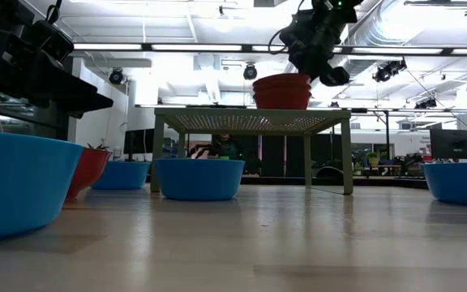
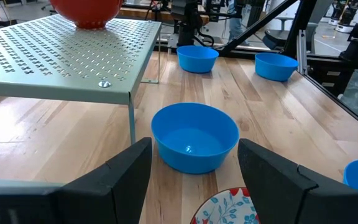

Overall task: Pick & Place Mini bowls
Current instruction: Stack the red bowl on top of the red bowls on the shelf, then put the blue bowl on the shelf

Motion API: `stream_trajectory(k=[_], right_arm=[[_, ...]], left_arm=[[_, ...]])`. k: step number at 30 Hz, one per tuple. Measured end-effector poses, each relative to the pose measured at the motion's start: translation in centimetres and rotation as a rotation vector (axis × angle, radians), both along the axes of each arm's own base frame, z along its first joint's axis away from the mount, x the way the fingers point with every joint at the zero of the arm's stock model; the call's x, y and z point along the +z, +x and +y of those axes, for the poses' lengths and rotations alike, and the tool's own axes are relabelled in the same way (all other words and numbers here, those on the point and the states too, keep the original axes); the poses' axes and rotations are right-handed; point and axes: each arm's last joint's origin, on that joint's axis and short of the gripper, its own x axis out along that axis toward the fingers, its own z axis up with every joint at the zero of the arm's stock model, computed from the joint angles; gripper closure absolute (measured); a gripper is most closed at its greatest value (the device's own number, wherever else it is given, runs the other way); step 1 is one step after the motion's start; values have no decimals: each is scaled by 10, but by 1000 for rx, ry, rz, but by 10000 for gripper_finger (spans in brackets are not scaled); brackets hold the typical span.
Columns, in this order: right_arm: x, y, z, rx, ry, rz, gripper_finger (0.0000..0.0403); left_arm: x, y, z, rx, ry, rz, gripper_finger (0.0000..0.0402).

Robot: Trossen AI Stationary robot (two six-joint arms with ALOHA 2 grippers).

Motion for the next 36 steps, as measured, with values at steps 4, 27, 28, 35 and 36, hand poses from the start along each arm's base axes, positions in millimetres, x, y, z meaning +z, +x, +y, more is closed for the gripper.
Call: stream_trajectory(k=[4, 27, 28, 35, 36], right_arm=[[-5, 2, -1, 8, 0, -15, 403], [-3, 1, 1, 39, -1, -49, 333], [-2, 1, 1, 38, -5, -49, 325], [9, -8, 7, 18, -50, -34, 282], [10, -10, 9, 14, -54, -22, 279]], left_arm=[[0, 0, 0, 0, 0, 0, 168], [0, 0, 0, 0, 0, 0, 168], [0, 0, 0, 0, 0, 0, 168], [0, 0, 0, 0, 0, 0, 168], [0, 0, 0, 0, 0, 0, 168]])
